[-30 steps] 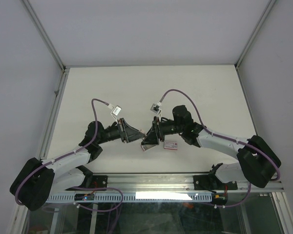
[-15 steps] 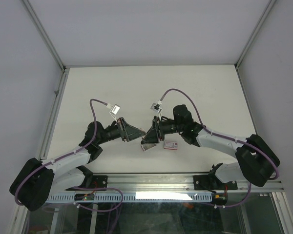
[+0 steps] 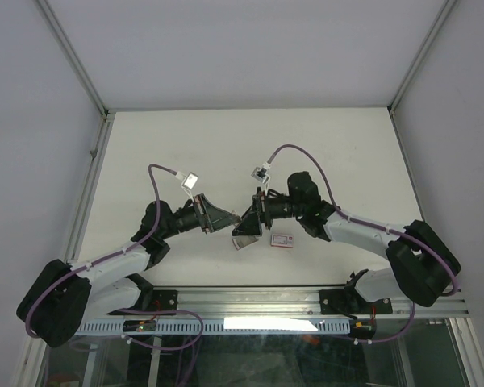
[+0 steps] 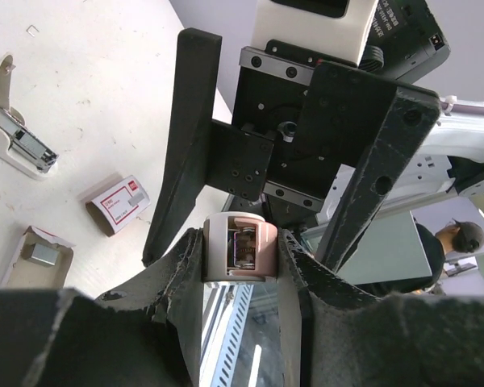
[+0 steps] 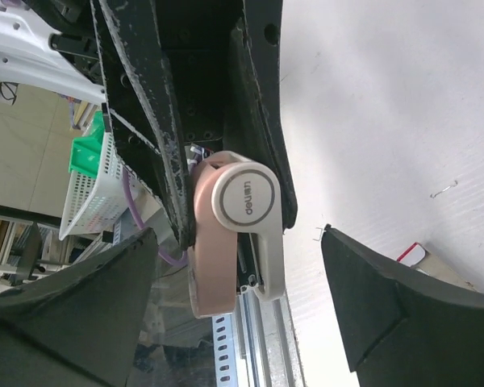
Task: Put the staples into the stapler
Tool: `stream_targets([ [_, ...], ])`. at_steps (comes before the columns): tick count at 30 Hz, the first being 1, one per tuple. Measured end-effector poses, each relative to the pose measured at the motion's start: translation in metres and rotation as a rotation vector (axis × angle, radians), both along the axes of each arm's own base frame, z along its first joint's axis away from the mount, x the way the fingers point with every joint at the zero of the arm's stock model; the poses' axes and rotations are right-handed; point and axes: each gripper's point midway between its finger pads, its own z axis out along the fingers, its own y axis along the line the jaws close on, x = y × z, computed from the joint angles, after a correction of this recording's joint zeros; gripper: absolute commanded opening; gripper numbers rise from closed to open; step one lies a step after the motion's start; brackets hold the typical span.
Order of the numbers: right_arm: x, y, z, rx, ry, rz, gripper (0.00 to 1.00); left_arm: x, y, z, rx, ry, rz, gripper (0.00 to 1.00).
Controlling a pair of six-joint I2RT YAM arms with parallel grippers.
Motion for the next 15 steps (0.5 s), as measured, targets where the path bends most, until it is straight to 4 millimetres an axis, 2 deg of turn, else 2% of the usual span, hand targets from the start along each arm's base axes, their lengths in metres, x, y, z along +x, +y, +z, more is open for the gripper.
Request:
stream_targets([
  [4, 0.0010, -0.0008, 0.0004, 0.013, -0.003, -0.005, 0.89, 0.0008, -0.0004, -0.0032, 0.005, 0.012, 0.001, 0.03],
  [11, -0.0016, -0.0023, -0.0024, 0.011, 0.016, -0.003, 0.87, 0.0028, -0.0008, -0.0066, 0.008, 0.030, 0.008, 0.12],
  [15, -0.0010, -0.0015, -0.0038, 0.010, 0.027, -0.005, 0.87, 0.0066, 0.0003, -0.0066, -0.003, 0.054, 0.034, 0.12],
])
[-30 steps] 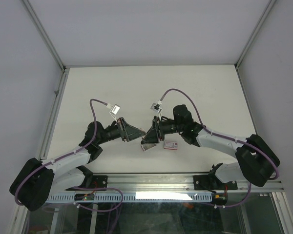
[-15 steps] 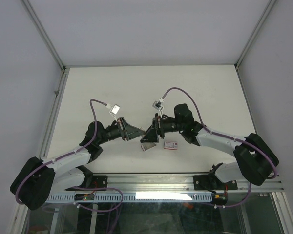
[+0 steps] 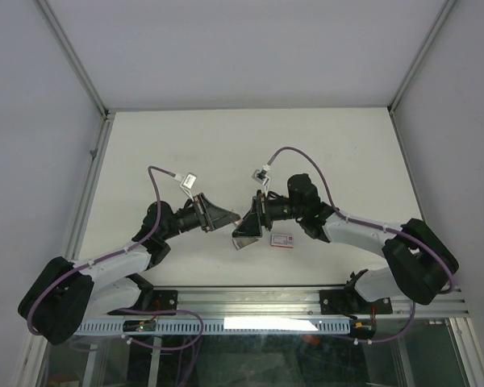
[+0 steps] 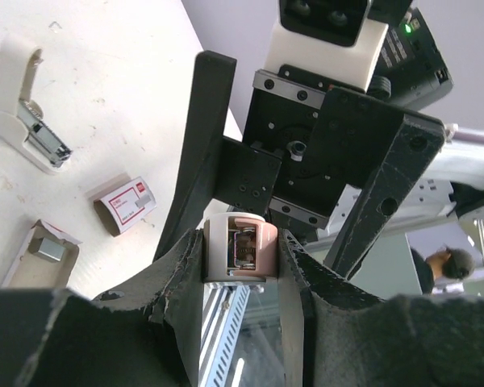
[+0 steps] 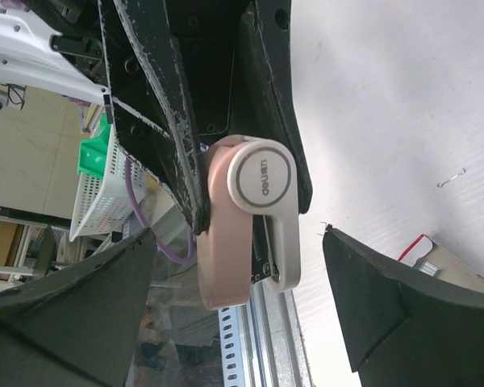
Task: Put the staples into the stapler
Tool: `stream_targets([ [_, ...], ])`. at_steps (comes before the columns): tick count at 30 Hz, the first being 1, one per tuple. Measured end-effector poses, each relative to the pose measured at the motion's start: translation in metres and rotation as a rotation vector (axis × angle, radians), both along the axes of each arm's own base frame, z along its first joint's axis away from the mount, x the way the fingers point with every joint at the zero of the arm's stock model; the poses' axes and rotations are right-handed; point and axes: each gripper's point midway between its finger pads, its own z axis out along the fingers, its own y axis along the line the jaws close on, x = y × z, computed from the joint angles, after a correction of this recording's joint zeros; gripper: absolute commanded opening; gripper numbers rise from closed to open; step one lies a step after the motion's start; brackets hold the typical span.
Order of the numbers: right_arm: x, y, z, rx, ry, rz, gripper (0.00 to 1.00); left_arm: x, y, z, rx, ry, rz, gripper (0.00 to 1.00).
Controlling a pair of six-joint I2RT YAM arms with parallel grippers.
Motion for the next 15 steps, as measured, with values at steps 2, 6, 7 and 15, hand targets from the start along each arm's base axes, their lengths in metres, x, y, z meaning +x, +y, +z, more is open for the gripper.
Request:
stream_targets([
  [2, 0.002, 0.000, -0.003, -0.008, 0.020, -0.007, 0.87, 0.003, 0.002, -0.004, -0.003, 0.031, 0.028, 0.12],
  [6, 0.008, 0.002, -0.013, -0.021, 0.066, -0.033, 0.86, 0.007, 0.004, -0.019, 0.003, 0.113, 0.064, 0.13],
  [7, 0.009, 0.002, -0.015, -0.023, 0.078, -0.041, 0.84, 0.008, 0.004, -0.024, 0.007, 0.132, 0.069, 0.14],
  [15, 0.020, 0.009, -0.028, -0.007, 0.202, -0.077, 0.76, 0.007, 0.007, -0.048, 0.021, 0.232, 0.093, 0.15],
])
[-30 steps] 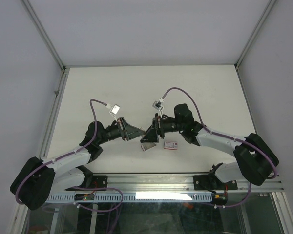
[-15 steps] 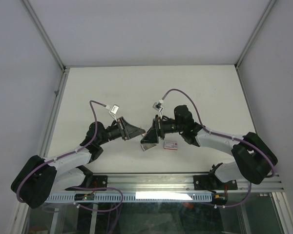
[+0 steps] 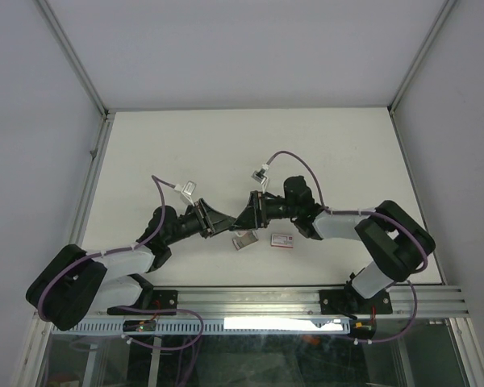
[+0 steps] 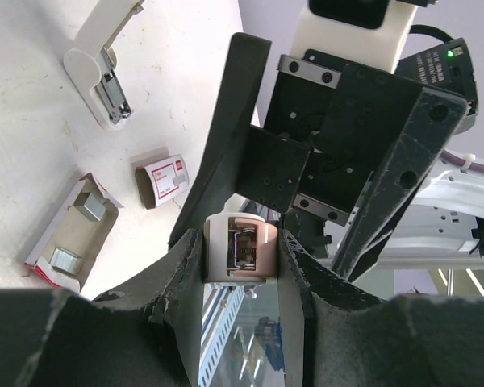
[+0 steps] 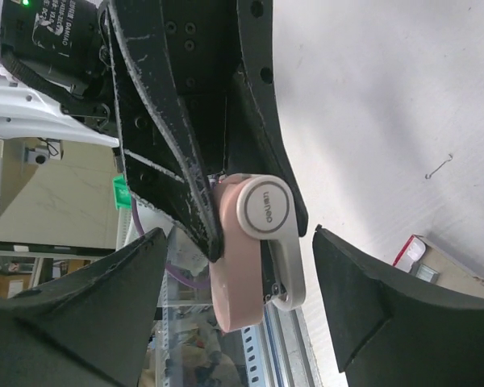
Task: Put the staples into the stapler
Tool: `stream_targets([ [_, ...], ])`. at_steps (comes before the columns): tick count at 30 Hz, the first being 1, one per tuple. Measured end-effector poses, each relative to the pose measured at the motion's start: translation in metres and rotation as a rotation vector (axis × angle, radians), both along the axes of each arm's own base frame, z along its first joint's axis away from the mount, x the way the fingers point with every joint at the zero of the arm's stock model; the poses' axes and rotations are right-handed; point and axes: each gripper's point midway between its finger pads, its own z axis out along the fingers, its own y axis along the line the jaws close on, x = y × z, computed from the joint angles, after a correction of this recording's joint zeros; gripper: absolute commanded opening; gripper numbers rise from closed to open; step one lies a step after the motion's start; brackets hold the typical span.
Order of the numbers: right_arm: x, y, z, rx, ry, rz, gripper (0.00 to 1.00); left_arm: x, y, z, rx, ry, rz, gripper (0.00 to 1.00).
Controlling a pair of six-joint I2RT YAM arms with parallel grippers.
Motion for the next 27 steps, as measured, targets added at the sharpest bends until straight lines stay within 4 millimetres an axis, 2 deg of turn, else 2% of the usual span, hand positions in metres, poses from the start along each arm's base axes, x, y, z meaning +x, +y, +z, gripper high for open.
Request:
stream_targets([
  [8, -0.005, 0.006, 0.005, 0.075, 0.094, 0.045, 0.70, 0.002, -0.001, 0.010, -0.032, -0.037, -0.001, 0.15],
  [16, -0.011, 0.004, 0.012, 0.111, 0.129, 0.064, 0.57, 0.001, -0.001, 0.015, -0.044, -0.067, -0.002, 0.19],
  [23, -0.012, 0.003, 0.011, 0.109, 0.153, 0.061, 0.56, -0.001, -0.002, 0.017, -0.051, -0.078, -0.006, 0.34],
  [27, -0.012, 0.002, 0.010, 0.103, 0.160, 0.058, 0.56, -0.001, -0.002, 0.016, -0.048, -0.073, -0.007, 0.38],
])
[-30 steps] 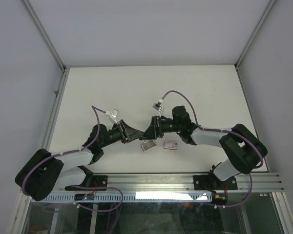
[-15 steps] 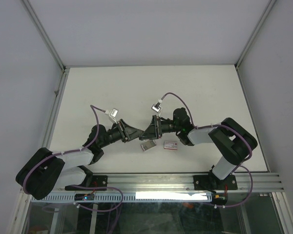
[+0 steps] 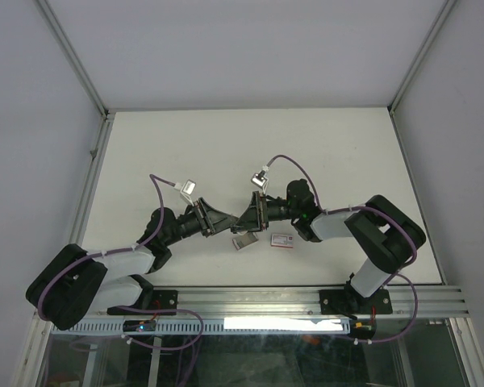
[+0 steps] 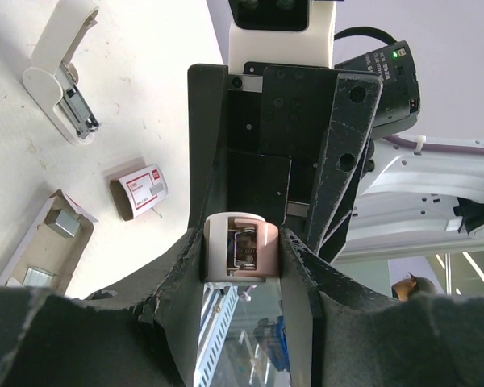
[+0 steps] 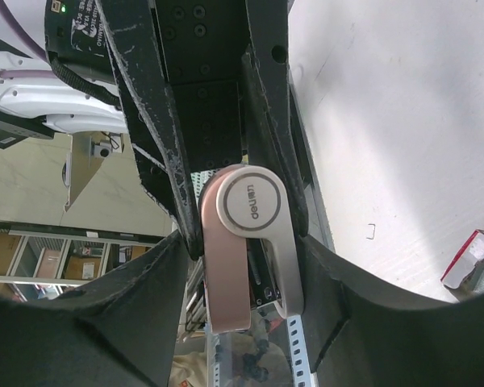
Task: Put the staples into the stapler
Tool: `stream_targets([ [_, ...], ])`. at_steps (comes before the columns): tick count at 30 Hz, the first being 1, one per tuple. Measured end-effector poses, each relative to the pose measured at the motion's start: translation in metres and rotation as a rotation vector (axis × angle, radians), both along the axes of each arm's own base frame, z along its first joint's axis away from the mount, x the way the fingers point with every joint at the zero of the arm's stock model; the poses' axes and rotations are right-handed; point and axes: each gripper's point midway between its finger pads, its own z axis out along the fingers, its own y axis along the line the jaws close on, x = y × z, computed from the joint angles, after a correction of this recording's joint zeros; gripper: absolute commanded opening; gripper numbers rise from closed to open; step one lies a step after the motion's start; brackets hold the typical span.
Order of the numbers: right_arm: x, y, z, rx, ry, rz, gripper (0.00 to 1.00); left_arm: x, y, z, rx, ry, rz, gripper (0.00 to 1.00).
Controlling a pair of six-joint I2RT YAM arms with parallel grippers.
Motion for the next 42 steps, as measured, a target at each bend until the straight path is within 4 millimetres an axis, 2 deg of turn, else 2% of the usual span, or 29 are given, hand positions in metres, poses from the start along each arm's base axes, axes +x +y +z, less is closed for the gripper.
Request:
stream_targets([
  [7, -0.001, -0.001, -0.003, -0.014, 0.016, -0.001, 0.57, 0.002, 0.000, -0.001, 0.002, 0.004, 0.009, 0.46],
  [14, -0.001, -0.001, -0.004, -0.019, 0.022, -0.001, 0.57, 0.005, 0.001, -0.003, 0.007, 0.008, 0.023, 0.48],
  [15, -0.001, -0.001, -0.004, -0.019, 0.023, -0.001, 0.53, 0.005, 0.001, -0.004, 0.007, 0.009, 0.024, 0.49],
  [16, -0.001, -0.001, -0.004, -0.020, 0.023, -0.001, 0.44, 0.005, 0.001, -0.004, 0.008, 0.010, 0.024, 0.49],
  [19, -0.001, -0.001, -0.004, -0.019, 0.022, 0.000, 0.00, 0.005, 0.001, -0.005, 0.011, 0.015, 0.024, 0.51],
  [26, -0.001, -0.002, -0.008, -0.045, 0.034, -0.012, 0.00, 0.005, 0.001, -0.007, 0.017, 0.020, 0.026, 0.51],
  [30, 0.000, -0.005, -0.009, -0.074, 0.016, -0.030, 0.00, 0.005, 0.001, -0.008, 0.019, 0.024, 0.025, 0.40],
  [32, 0.000, -0.007, -0.011, -0.096, 0.019, -0.038, 0.00, 0.004, 0.001, -0.008, 0.019, 0.023, 0.024, 0.38],
  [34, 0.000, -0.007, -0.012, -0.106, 0.016, -0.038, 0.56, 0.004, 0.001, -0.008, 0.018, 0.025, 0.023, 0.37],
  [36, 0.000, -0.007, -0.012, -0.108, 0.009, -0.037, 0.66, 0.004, 0.001, -0.008, 0.019, 0.025, 0.023, 0.37],
  [42, -0.001, -0.008, -0.008, -0.100, -0.014, -0.034, 0.70, 0.004, 0.001, -0.010, 0.024, 0.031, 0.023, 0.33],
])
